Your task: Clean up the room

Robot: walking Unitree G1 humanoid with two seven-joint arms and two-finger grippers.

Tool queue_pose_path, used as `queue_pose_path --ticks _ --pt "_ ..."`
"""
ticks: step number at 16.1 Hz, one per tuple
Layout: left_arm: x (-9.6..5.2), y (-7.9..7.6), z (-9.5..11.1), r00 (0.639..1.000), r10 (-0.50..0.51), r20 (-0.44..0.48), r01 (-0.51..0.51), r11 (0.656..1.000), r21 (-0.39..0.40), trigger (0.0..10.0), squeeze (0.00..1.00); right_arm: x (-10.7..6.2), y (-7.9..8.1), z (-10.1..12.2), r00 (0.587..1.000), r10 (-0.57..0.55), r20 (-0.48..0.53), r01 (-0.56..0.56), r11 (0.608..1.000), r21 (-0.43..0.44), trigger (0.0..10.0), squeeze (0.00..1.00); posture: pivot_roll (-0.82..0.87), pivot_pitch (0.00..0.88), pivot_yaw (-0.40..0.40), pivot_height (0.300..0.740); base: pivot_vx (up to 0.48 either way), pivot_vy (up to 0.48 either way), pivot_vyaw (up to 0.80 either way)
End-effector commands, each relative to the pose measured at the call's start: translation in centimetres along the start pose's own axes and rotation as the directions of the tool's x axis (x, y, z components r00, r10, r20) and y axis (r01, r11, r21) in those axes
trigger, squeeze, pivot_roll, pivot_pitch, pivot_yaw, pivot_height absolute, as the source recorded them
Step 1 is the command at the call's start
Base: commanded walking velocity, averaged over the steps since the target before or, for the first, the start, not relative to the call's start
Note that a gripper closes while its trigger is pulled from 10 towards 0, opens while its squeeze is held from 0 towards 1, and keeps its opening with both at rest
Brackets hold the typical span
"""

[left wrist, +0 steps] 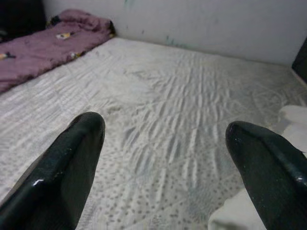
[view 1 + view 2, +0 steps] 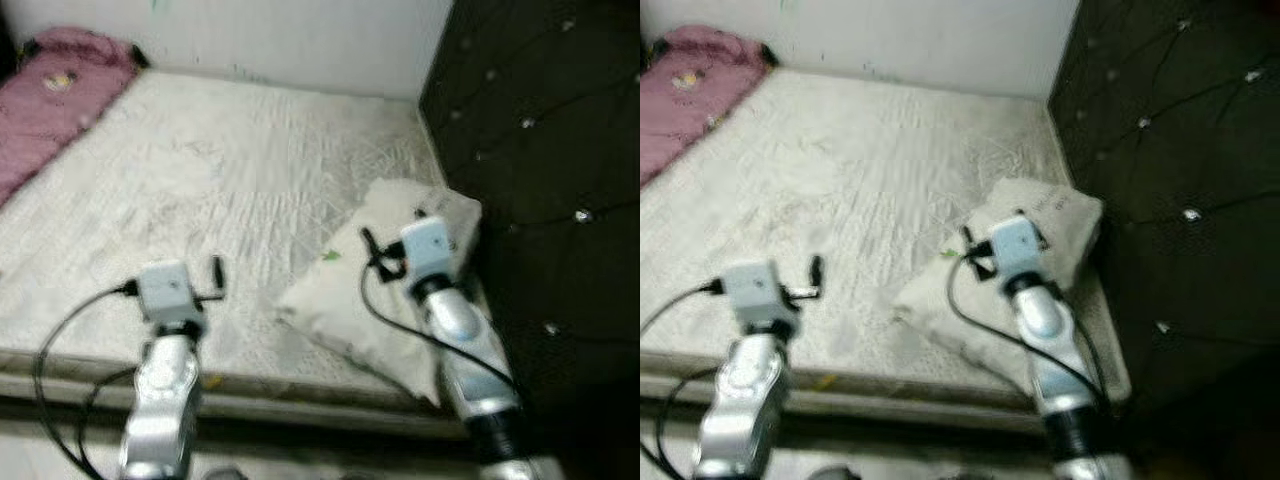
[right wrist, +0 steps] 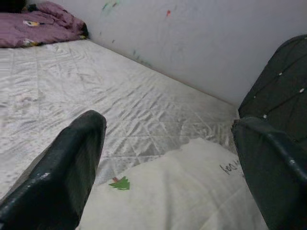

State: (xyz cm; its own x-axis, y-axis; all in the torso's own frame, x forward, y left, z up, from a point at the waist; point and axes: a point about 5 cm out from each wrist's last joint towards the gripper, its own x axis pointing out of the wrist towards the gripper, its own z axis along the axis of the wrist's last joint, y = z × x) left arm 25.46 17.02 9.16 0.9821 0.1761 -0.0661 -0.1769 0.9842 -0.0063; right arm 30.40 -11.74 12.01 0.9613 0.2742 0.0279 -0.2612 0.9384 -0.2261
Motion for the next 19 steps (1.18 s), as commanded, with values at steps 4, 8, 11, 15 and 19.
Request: queue_pose_path --ticks 4,8,11,15,19 --pt "-0.1 -0.5 -0.1 1.000 -0.016 -0.010 0.016 1.000 -0.012 10.0 0.00 -0.1 -0.7 -0.2 1.000 -0.011 -0.011 0.011 1.000 -0.017 10.0 0.00 0.05 0.000 -0.049 0.740 0.000 -0.350 0.00" --pt "-0.1 -0.8 0.1 1.000 -0.031 0.005 0.031 0.999 -0.027 10.0 0.00 -0.1 -0.7 -0.3 1.000 -0.012 -0.013 0.012 1.000 -0.019 10.0 0.00 0.05 0.000 -0.048 0.740 0.000 -0.259 0.00" --pt "-0.2 -1.1 0.1 0.999 -0.041 0.008 0.042 0.998 -0.036 10.0 0.00 -0.1 -0.7 -0.3 1.000 -0.011 -0.011 0.010 1.000 -0.018 10.0 0.00 0.05 0.000 -0.047 0.740 0.000 0.000 0.00" --pt "-0.1 -1.0 0.1 0.999 -0.037 0.010 0.038 0.999 -0.039 10.0 0.00 -0.1 -0.5 -0.3 1.000 0.000 -0.007 0.000 1.000 -0.015 10.0 0.00 0.05 0.000 -0.049 0.740 0.000 0.000 0.00" --pt "-0.3 0.0 0.3 0.999 0.017 0.029 -0.017 1.000 -0.016 10.0 0.00 -0.2 -0.5 -0.2 1.000 -0.002 0.001 0.002 1.000 -0.008 10.0 0.00 0.05 0.000 -0.049 0.740 0.000 0.000 0.00"
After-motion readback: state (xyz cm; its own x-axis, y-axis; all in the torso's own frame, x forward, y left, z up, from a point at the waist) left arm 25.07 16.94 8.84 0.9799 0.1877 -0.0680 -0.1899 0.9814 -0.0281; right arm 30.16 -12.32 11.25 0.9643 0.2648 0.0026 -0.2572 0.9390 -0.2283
